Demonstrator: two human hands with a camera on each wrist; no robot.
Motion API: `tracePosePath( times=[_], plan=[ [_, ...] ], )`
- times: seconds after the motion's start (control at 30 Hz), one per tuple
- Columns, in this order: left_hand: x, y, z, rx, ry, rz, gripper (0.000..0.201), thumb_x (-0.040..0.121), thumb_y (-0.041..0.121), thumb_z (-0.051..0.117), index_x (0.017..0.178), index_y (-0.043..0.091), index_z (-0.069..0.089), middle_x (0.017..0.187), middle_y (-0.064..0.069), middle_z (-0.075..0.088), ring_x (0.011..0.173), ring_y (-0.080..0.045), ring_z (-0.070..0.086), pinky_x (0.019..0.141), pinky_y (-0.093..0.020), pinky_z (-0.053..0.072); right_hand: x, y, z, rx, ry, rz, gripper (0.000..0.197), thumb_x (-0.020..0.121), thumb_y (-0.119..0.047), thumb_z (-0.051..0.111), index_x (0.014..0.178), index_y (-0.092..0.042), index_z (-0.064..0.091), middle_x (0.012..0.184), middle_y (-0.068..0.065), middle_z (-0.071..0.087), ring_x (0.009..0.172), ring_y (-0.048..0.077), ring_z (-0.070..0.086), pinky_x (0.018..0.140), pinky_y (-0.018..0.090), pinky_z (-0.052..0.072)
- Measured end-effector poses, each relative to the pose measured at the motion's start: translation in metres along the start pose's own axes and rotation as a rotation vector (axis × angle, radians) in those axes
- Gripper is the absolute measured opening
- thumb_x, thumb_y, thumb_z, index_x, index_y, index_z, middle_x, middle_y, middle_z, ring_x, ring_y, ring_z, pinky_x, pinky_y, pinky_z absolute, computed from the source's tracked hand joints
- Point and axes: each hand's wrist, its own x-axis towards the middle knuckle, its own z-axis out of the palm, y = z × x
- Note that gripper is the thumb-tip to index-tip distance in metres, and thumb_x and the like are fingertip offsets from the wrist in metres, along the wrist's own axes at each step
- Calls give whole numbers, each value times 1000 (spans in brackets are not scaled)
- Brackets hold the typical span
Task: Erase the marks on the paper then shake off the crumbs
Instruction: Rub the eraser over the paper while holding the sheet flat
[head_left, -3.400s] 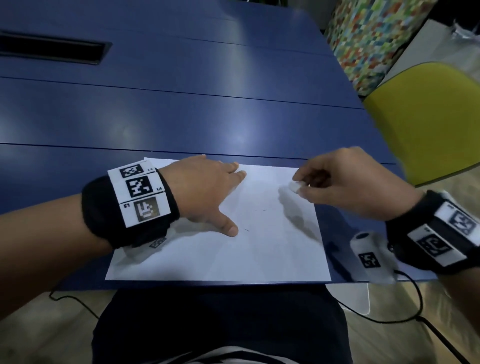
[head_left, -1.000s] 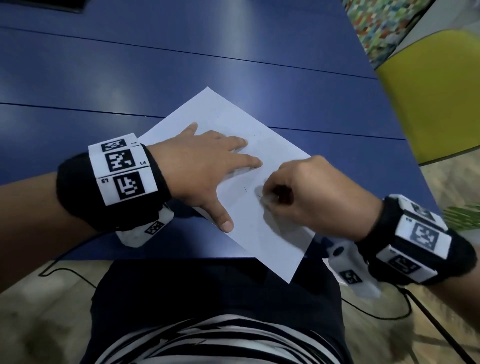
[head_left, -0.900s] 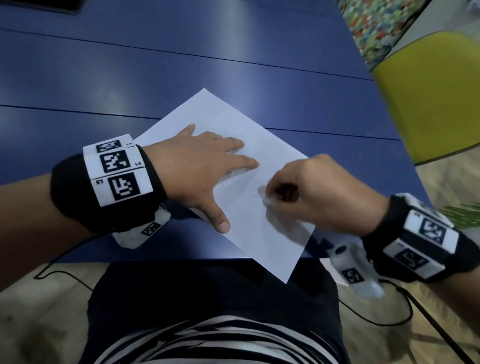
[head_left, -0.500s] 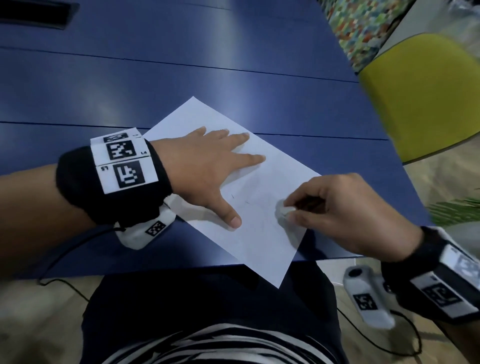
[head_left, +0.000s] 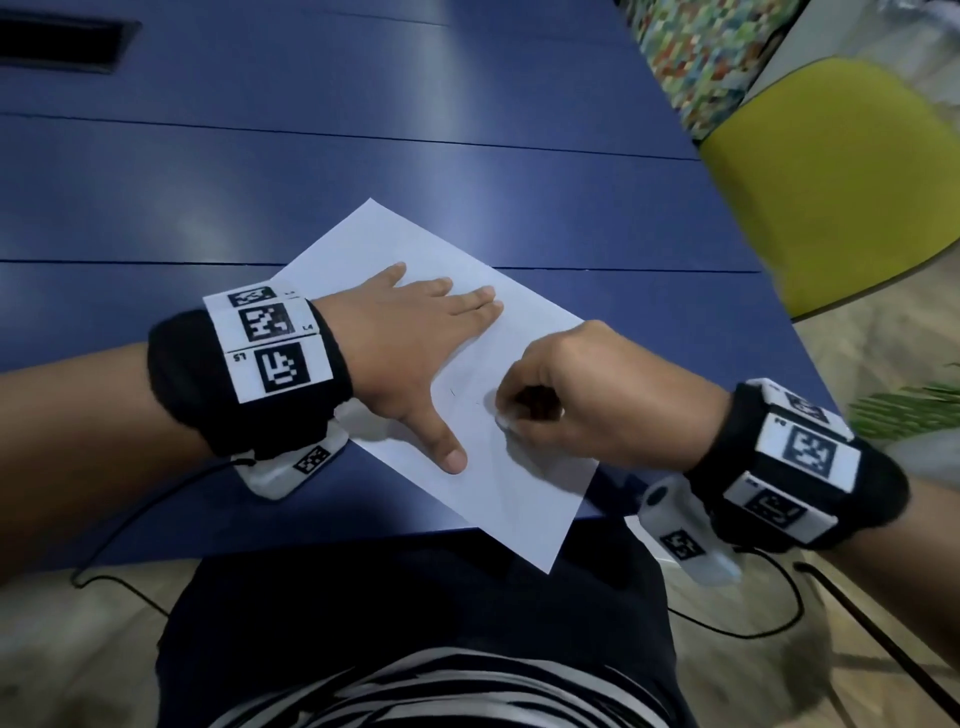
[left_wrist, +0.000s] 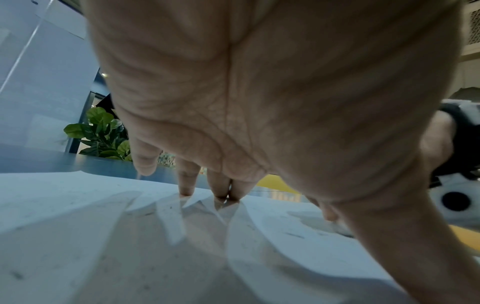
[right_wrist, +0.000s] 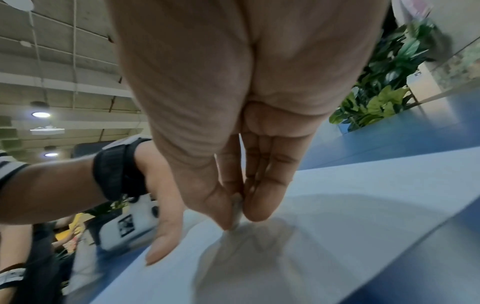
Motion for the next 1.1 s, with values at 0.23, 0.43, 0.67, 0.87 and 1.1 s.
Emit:
tracePosePath(
  times=[0.23, 0.43, 0.67, 0.87, 1.1],
  plan=[
    [0, 0, -1, 18, -5, -1, 160, 46, 106, 57, 165, 27, -15, 174, 14, -16, 162, -21, -2, 128, -59, 1, 0, 5, 1, -60, 48, 42, 14, 93, -33, 64, 94, -28, 77, 87, -8, 73, 77, 12, 64, 75, 35, 56],
    [0, 2, -2, 32, -10, -2, 159, 47, 106, 55, 165, 27, -17, 173, 13, -17, 162, -21, -3, 128, -59, 0, 2, 20, -8, -55, 129, 145, 15, 90, -29, 65, 97, -29, 78, 85, -10, 74, 75, 10, 66, 75, 35, 59],
    [0, 3, -3, 38, -9, -1, 159, 47, 105, 56, 165, 26, -15, 174, 12, -16, 162, -21, -2, 128, -59, 0, -1, 16, -9, -96, 59, 104, 14, 89, -27, 65, 95, -29, 77, 85, -10, 70, 74, 9, 62, 73, 35, 57],
    [0, 2, -1, 32, -7, -5, 160, 46, 106, 56, 165, 27, -16, 174, 13, -16, 162, -21, -2, 128, -59, 0, -8, 2, -1, -90, -23, 28, 12, 90, -30, 62, 93, -27, 74, 86, -6, 68, 76, 16, 62, 74, 37, 55],
    [1, 1, -1, 32, 2, -3, 159, 46, 106, 56, 165, 27, -16, 174, 13, -16, 162, -22, -1, 128, -59, 0, 7, 9, -9, -137, 48, 109, 16, 88, -28, 61, 96, -26, 75, 86, -5, 71, 77, 17, 64, 75, 41, 57]
  ],
)
